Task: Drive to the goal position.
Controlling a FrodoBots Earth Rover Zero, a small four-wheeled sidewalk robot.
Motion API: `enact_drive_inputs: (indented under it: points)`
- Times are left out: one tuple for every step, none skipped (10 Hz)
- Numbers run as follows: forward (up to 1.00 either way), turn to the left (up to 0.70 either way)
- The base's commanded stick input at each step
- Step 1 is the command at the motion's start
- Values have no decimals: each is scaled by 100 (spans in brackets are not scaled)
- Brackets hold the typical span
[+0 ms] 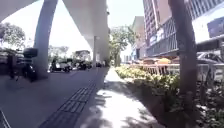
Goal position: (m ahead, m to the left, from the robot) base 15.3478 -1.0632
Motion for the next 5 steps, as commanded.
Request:
enact_drive_inputs:
  points:
    - [70, 0]
    - [70, 0]
    - [70, 0]
    - [70, 14]
    - [70, 9]
